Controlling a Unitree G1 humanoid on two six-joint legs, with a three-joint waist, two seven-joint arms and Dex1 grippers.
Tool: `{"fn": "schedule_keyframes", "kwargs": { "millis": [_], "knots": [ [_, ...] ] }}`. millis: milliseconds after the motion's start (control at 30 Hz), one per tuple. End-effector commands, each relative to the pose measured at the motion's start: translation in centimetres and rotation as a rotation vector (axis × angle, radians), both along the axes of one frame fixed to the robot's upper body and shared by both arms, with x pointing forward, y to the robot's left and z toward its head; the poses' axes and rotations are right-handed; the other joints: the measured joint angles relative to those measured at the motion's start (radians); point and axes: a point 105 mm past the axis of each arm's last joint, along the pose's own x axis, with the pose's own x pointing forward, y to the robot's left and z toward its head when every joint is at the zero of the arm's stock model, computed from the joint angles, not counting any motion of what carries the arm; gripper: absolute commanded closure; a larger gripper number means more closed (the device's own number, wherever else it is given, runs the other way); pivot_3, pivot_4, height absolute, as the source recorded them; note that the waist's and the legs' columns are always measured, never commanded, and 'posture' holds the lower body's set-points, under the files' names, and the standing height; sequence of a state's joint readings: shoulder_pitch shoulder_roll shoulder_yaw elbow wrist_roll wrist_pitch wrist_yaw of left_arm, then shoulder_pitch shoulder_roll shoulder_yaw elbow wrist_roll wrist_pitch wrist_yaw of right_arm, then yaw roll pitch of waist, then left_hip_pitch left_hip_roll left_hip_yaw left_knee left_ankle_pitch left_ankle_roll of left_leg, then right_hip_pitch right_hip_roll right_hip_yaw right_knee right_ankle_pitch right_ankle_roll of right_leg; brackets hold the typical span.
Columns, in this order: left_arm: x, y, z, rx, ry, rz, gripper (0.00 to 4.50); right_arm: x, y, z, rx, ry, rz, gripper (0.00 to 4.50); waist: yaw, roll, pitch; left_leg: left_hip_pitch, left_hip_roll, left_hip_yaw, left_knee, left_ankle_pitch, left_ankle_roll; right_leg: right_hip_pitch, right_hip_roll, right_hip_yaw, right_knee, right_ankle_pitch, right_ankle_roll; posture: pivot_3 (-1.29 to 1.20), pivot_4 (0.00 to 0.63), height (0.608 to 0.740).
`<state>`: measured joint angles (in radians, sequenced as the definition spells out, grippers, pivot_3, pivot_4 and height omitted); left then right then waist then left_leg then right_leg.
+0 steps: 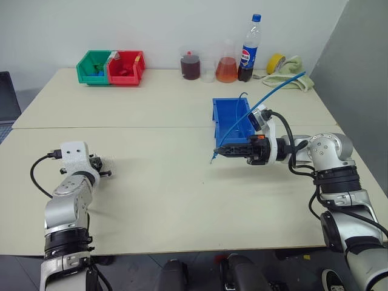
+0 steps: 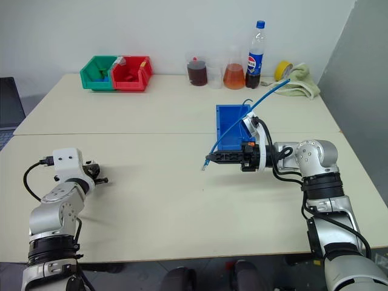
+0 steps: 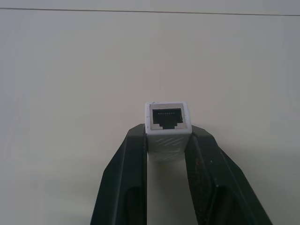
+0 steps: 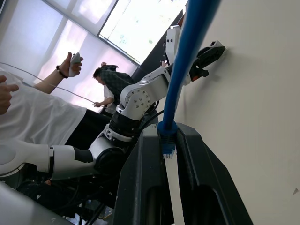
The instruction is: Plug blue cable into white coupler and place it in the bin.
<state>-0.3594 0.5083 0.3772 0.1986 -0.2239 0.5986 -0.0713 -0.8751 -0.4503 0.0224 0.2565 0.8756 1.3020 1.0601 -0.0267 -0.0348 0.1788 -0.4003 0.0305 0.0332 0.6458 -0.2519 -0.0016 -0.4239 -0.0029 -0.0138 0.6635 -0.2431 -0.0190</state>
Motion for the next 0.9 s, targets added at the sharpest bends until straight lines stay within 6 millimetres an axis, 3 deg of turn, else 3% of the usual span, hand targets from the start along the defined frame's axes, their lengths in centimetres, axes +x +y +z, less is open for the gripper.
{"fn": "schedule_keyframes", "kwargs": {
  "millis": [33, 233, 367, 533, 700, 900],
  "knots": [
    [0.3, 0.1, 1.1, 0.035, -0.034, -0.003, 3.71, -0.2, -0.2, 1.0, 0.005, -0.048, 0.001, 4.39, 0.0, 0.0, 0.0, 0.0, 0.0, 0.0, 0.0, 0.0, 0.0, 0.0, 0.0, 0.0, 0.0, 0.0, 0.0, 0.0, 0.15, 0.74],
    [0.2, 0.3, 1.1, 0.035, -0.027, 0.006, 3.71, -0.2, -0.2, 1.0, 0.005, -0.05, -0.003, 4.39, 0.0, 0.0, 0.0, 0.0, 0.0, 0.0, 0.0, 0.0, 0.0, 0.0, 0.0, 0.0, 0.0, 0.0, 0.0, 0.0, 0.15, 0.74],
    [0.8, -1.3, 2.2, 0.032, -0.06, -0.101, 3.71, -0.3, -0.3, 1.0, 0.004, -0.051, 0.0, 4.39, 0.0, 0.0, 0.0, 0.0, 0.0, 0.0, 0.0, 0.0, 0.0, 0.0, 0.0, 0.0, 0.0, 0.0, 0.0, 0.0, 0.15, 0.74],
    [0.8, -8.6, 4.3, 0.098, -0.043, -0.611, 3.71, -0.3, -0.7, 1.2, -0.008, -0.065, 0.0, 4.39, 0.002, 0.0, 0.0, 0.0, 0.0, 0.0, 0.0, 0.0, 0.0, 0.0, 0.0, 0.0, 0.0, 0.0, 0.0, 0.0, 0.15, 0.74],
    [-2.1, -15.3, 4.6, 0.158, 0.028, -1.099, 3.71, -0.4, -0.8, 1.2, -0.015, -0.079, -0.001, 4.39, 0.001, 0.0, 0.0, 0.0, -0.001, 0.001, 0.0, 0.0, 0.0, 0.0, 0.0, 0.001, 0.0, 0.0, 0.0, 0.0, 0.15, 0.74],
    [-5.4, -21.1, 3.6, 0.202, 0.088, -1.538, 3.71, -0.4, -1.0, 1.5, -0.019, -0.113, -0.022, 4.39, -0.001, 0.0, 0.0, 0.0, -0.001, 0.0, 0.0, 0.0, 0.0, 0.0, 0.0, 0.001, 0.0, 0.0, 0.0, 0.0, 0.15, 0.74]
  ]
}}
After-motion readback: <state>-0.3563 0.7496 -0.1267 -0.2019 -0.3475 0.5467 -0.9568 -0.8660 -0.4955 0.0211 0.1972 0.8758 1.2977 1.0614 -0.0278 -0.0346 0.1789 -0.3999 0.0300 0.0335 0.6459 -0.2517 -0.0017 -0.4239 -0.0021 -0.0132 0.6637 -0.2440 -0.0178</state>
